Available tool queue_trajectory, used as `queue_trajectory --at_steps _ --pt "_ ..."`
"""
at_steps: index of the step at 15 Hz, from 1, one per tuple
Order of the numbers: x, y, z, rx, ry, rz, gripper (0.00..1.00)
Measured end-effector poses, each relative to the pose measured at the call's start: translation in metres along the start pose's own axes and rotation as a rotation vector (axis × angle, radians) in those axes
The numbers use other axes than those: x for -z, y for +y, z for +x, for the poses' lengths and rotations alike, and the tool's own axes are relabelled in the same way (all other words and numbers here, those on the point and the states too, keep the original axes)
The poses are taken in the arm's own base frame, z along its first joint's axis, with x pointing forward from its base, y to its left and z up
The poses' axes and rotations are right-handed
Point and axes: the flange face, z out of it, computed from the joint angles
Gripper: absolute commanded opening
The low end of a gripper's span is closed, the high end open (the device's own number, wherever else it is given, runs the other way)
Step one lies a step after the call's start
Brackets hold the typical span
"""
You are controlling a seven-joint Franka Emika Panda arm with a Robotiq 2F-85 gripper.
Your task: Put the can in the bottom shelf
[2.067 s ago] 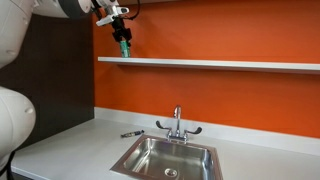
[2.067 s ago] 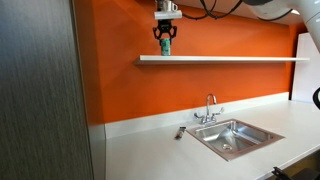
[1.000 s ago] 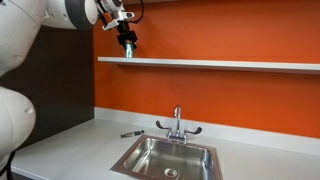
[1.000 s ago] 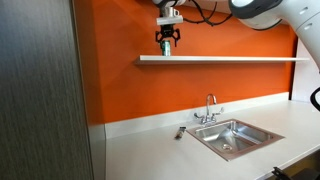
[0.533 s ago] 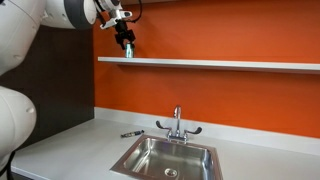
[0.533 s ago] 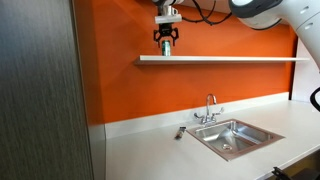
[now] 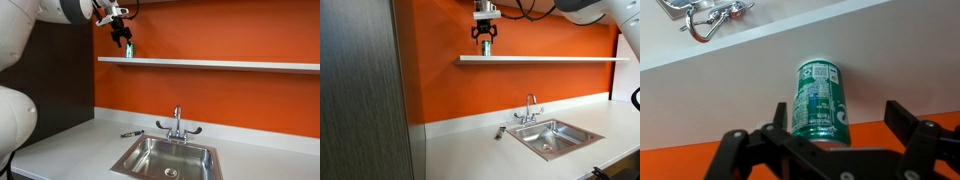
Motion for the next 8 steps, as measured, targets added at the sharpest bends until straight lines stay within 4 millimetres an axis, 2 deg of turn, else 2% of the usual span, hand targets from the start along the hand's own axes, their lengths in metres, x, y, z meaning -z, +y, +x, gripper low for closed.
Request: queue_trajectory --at_steps 8 --pt "0.026 0.004 -0.031 0.033 -0.018 0.0 1.0"
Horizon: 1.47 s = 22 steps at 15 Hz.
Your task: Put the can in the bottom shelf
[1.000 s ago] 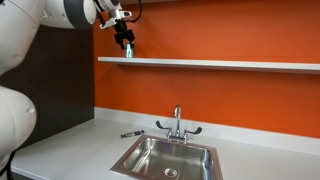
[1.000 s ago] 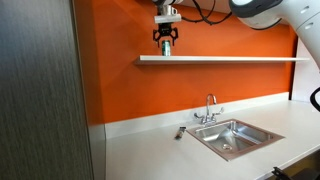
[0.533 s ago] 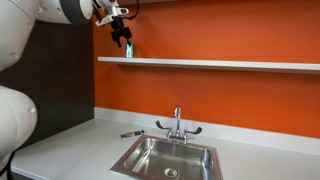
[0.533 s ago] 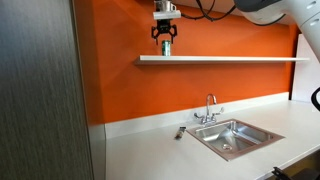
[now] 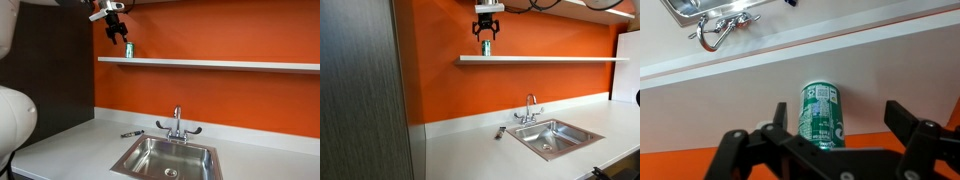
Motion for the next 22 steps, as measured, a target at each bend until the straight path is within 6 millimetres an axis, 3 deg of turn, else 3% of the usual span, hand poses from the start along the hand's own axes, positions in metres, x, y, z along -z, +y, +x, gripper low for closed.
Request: queue_trajectory --at_steps 6,12,17,22 --pt "0.014 0.0 -0.048 0.041 -0.01 0.017 1.0" --pt "0.023 0.006 -0.121 0.072 -0.046 -0.002 1.0" --pt "0.009 0.012 -0.19 0.073 -0.106 -0.013 1.0" --pt "-0.015 0.025 -0.242 0.066 -0.148 -0.027 1.0"
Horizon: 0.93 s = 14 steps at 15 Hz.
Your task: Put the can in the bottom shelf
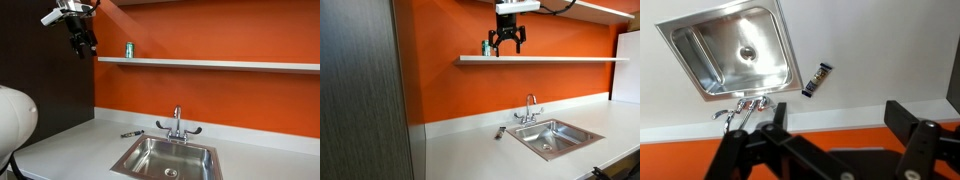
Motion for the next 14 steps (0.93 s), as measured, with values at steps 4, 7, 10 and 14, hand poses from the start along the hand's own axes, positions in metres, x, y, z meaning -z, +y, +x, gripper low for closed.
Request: queue_trajectory --at_steps 4,7,10,14 --pt "-0.026 0.008 -0.026 -0.006 -0.027 -0.015 1.0" --pt "-0.041 0.015 -0.039 -0.016 -0.051 -0.023 1.0" --pt "-0.05 0.021 -0.046 -0.03 -0.063 -0.031 1.0" --pt "-0.05 0.02 -0.047 -0.027 -0.064 -0.033 1.0"
